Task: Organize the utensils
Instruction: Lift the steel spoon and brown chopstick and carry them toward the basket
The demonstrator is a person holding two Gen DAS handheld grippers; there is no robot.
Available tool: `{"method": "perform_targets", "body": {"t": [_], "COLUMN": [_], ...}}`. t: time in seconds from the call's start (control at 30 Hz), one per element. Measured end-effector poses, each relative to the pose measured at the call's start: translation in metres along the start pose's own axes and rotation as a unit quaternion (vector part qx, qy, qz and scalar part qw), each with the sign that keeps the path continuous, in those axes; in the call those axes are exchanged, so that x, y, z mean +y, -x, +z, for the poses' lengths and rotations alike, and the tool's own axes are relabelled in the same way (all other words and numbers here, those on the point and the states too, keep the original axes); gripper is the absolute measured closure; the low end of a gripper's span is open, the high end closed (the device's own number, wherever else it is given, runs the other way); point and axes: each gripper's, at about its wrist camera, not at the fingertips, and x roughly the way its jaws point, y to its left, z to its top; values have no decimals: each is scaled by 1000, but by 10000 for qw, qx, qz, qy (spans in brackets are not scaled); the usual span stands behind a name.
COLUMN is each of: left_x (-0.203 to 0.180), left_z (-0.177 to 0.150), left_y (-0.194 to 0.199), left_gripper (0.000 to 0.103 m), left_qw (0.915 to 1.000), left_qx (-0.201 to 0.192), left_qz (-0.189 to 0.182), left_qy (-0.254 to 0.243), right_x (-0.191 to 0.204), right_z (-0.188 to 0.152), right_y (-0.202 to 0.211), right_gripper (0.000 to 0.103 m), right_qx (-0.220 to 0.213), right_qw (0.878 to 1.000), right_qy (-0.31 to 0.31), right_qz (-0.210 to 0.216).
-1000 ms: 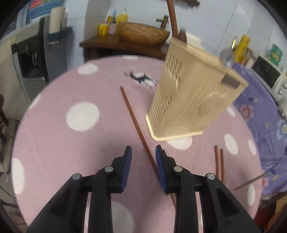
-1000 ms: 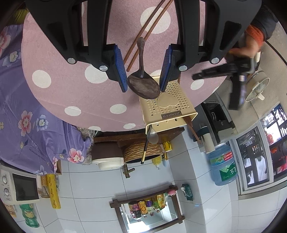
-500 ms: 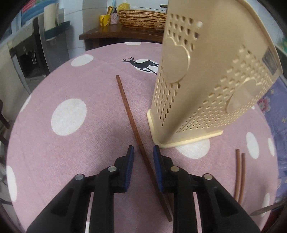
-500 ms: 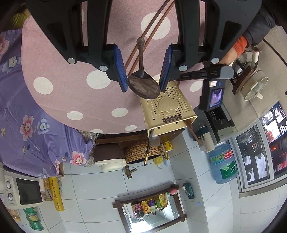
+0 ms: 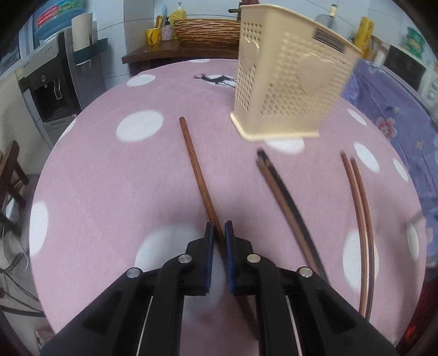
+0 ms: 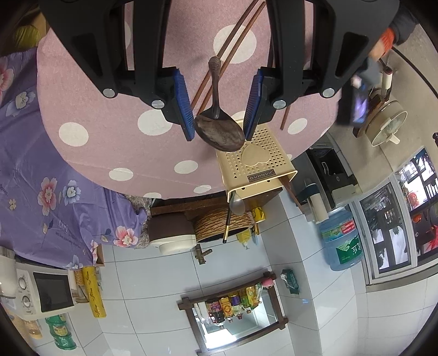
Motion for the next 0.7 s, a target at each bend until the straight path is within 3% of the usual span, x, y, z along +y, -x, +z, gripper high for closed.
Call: {"method": "perform_targets", "body": {"t": [0.2,0.23,0.3,0.33,0.43,0.47,0.57,0.7], "left_x": [1,2,8,12,21,24,28,25], "left_z": [-33,-29,-16,-9,19,28,47,58], "left_y": [22,20,17,16,3,-4,-23,-39], "left_gripper": [90,84,43,41,47,57,68,71], "left_qw": [9998,9998,10000,9999,9993,9989,9982,9977], "left_qx": [158,186,64,-54,-181,-182,-112,-62], "left_qz": [-91,-71,51,102,274,328,489,540], "left_qy": [-31,-69,21,73,173,269,320,398], "right_x": [4,6,8,8,8,7,7,4], "right_z": [-4,-5,-6,-7,-8,-9,-10,-13], "right_y": [-8,-9,-9,-9,-6,-6,-4,-3], "right_gripper": [65,65,65,65,65,65,65,65], "right_qx": [101,111,128,132,129,140,154,179], "right_qw": [9999,9999,9999,9998,9999,9998,9998,9998], "right_qy": [-36,-21,-2,-14,-44,-49,-43,-72], "right_qz": [77,85,100,113,101,98,68,31]}}
